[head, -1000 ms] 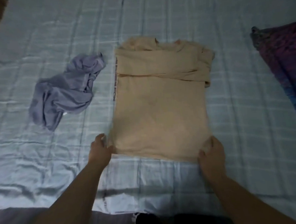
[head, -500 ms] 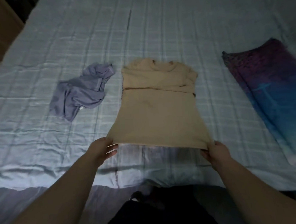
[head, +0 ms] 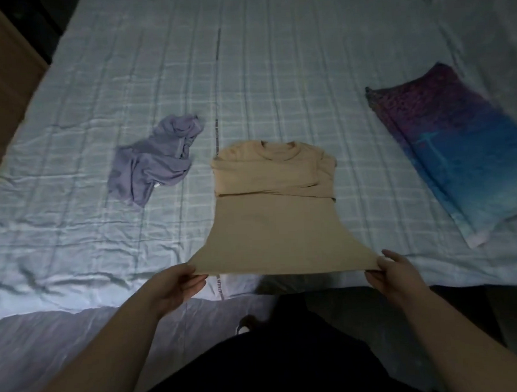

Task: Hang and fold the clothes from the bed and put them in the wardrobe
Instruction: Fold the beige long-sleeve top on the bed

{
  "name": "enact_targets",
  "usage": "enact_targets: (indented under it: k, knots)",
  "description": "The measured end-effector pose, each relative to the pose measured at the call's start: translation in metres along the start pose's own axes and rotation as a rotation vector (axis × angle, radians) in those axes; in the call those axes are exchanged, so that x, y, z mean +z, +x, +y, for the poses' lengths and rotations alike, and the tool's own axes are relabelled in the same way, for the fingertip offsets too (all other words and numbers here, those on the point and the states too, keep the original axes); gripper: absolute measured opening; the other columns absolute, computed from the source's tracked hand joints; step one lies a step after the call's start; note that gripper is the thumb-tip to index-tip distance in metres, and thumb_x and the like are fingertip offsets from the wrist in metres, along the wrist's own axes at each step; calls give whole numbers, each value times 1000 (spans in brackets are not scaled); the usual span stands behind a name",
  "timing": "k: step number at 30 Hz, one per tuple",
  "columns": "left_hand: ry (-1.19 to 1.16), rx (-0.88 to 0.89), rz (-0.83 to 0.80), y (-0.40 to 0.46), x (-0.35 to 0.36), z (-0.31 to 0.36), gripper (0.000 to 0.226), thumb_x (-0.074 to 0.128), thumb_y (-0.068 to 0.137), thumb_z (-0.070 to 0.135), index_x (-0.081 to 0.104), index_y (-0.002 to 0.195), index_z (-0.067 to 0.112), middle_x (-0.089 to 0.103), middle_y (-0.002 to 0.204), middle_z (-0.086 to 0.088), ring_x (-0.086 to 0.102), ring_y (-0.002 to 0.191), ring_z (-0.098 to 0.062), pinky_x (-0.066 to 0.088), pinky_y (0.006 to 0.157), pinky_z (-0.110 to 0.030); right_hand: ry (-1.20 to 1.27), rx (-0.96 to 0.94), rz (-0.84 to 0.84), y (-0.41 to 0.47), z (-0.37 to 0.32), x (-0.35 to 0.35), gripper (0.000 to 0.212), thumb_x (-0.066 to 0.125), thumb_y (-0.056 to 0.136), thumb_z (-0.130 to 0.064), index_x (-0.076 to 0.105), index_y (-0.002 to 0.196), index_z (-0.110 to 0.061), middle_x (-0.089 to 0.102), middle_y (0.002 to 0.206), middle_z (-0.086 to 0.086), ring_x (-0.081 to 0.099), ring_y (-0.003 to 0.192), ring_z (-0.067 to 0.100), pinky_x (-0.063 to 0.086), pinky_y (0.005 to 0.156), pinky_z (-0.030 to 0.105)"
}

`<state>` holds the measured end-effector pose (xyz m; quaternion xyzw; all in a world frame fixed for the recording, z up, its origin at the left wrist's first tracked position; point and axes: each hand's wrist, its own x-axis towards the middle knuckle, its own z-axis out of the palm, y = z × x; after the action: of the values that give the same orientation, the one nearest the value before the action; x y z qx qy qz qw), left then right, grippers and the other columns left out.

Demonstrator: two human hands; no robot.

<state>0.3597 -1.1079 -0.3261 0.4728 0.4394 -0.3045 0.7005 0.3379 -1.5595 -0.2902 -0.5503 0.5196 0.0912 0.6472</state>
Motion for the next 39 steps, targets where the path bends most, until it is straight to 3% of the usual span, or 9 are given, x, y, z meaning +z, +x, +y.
enact_targets:
  k: [2,6,11,23,27,29,31,34,39]
  knots:
    - [-10,90,-47,0,9,21,34,52,95,2,55,127,13,68,116,-17,69,102,-28,58,80,-37,3,-31,8,2,-19,7,30,41,101,0,54,123,-18,60,101,19,62,80,29,53,77,40]
    - [-39,237,-83,2,38,78,13,51,97,3,62,101,8,69,82,-15,72,77,-23,54,83,-39,64,-60,-26,16,-70,38,26,41,100,-3,65,101,-12,62,102,19,64,89,27,53,74,34]
    - [-168,273,-96,41,86,158,14,53,97,11,64,99,3,69,100,-21,69,102,-32,60,74,-37,258,-43,-64,69,-141,93,19,45,101,-8,62,93,-7,60,96,15,63,86,25,61,60,28]
    - [-230,280,-6,265,187,287,16,48,99,16,61,91,9,73,87,-15,70,92,-25,62,71,-35,389,20,-120,310,-210,227,14,47,100,-9,60,95,-7,62,99,15,73,75,25,61,60,30]
    - [-213,240,31,333,195,287,16,48,98,18,61,90,11,66,102,-14,67,93,-23,61,74,-36,362,11,-158,363,-198,252,19,42,101,-16,60,99,-12,62,104,13,71,87,24,61,65,30]
    - [-239,201,-20,359,194,285,20,45,100,19,57,112,7,57,129,-22,65,102,-9,59,79,-24,301,-95,-147,375,-187,263,22,40,104,-21,52,122,-20,61,103,9,67,96,21,60,76,28]
    - [-103,336,17,370,196,274,41,45,101,21,40,141,11,50,142,-16,62,109,-2,53,87,-20,206,-264,-175,384,-170,267,33,46,103,-21,40,133,-32,58,123,10,65,108,21,55,93,33]
    - [82,635,178,361,203,245,55,52,96,2,35,147,16,57,129,-1,60,115,-12,48,97,-31,-149,-510,-80,383,-145,258,43,52,99,-42,41,140,-38,50,145,0,53,128,14,40,112,43]
    - [1233,1063,171,365,199,227,61,41,80,21,48,141,14,46,147,-1,35,140,-18,25,117,-29,-1121,-922,-7,375,-127,264,52,46,95,-23,42,146,-20,43,151,7,40,137,31,33,107,58]
